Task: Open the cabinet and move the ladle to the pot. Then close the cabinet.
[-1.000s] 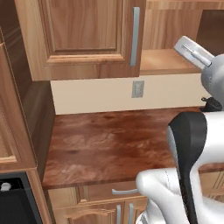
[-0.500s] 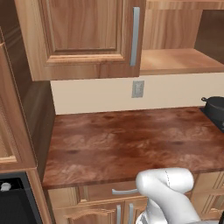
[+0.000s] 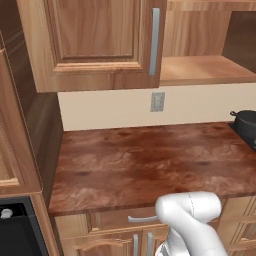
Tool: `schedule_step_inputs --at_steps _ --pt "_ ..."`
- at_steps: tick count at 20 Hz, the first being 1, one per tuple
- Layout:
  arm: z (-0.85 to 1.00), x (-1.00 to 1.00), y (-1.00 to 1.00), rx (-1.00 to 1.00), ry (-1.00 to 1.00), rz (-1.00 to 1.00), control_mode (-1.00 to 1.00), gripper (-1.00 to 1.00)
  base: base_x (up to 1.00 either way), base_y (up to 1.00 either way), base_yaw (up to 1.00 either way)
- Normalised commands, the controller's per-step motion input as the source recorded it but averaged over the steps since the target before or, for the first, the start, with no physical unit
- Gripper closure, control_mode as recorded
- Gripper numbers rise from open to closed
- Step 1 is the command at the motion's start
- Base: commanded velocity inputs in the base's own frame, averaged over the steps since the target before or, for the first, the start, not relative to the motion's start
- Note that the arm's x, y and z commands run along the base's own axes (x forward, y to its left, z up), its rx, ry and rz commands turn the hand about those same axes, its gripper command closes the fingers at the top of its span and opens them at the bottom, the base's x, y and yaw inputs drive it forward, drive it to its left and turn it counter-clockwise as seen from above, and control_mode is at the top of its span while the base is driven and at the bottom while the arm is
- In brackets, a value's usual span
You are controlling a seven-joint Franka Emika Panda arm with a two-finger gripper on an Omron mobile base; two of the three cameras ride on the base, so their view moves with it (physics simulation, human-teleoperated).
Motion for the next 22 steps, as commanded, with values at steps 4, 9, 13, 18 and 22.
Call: schedule_step_inputs --at_steps 4,9,13,18,22 --pt "-0.38 0.0 -0.13 0.0 -0.05 0.01 -1.0 -1.0 0.0 0.0 0.0" --pt "-0.35 -0.01 -0.11 0.0 -0.08 0.0 -1.0 -1.0 0.0 0.0 0.0" --pt "-0.27 -0.11 -0.14 0.0 -0.12 0.0 -1.0 -1.0 0.0 0.0 0.0" --pt "-0.07 -0.02 -0.28 0.02 -0.11 0.0 -1.0 -1.0 0.0 0.0 0.0" --pt "0.0 0.0 -0.41 0.03 -0.08 0.0 -1.0 -1.0 0.0 0.0 0.0"
